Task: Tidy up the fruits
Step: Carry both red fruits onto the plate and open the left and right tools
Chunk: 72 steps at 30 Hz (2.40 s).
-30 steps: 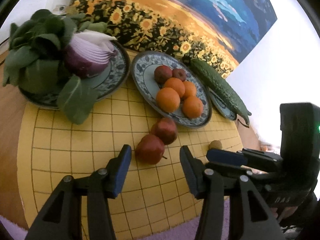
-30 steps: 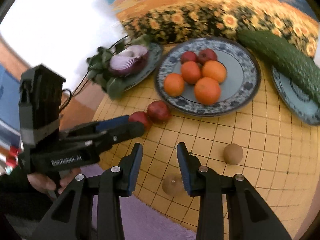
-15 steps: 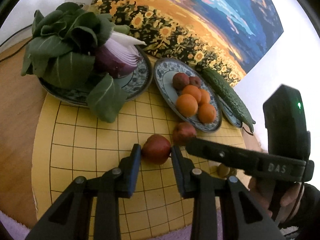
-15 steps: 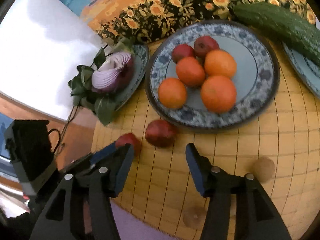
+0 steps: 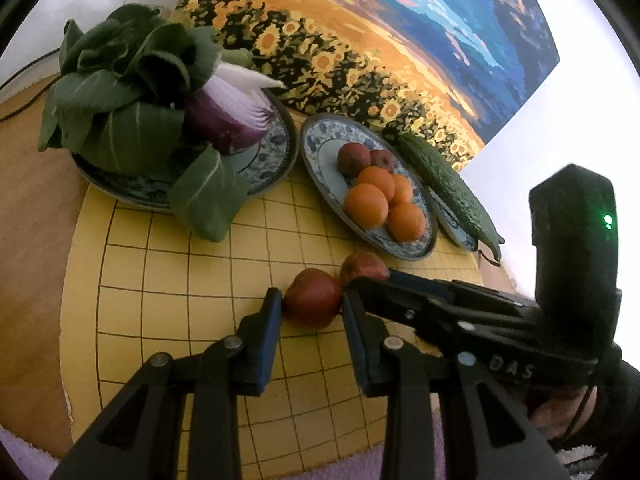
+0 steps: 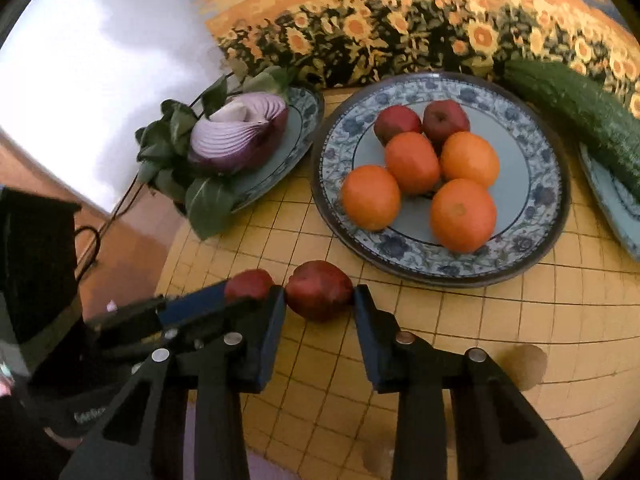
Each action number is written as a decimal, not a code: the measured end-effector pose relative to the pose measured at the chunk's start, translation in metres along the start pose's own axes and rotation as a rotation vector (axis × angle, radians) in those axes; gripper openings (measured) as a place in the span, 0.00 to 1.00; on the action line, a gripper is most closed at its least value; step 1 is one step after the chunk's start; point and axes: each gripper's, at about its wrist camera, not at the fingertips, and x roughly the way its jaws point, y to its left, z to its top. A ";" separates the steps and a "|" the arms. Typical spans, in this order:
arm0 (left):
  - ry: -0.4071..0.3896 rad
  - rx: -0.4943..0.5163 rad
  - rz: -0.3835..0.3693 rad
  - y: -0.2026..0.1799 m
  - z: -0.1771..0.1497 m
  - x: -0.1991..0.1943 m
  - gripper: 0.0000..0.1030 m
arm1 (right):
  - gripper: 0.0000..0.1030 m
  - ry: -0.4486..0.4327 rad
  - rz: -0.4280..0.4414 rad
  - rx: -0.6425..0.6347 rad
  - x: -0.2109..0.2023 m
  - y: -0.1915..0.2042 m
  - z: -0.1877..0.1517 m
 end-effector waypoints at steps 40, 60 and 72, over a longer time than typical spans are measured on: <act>-0.205 0.239 0.002 -0.115 0.112 -0.038 0.31 | 0.35 -0.592 -0.209 -0.325 -0.144 -0.001 0.036; 0.055 0.045 0.091 -0.039 0.099 0.064 0.31 | 0.35 -0.252 -0.096 -0.127 -0.037 -0.076 0.068; 0.086 0.000 0.035 -0.029 0.102 0.075 0.40 | 0.35 -0.170 0.031 -0.005 -0.021 -0.101 0.077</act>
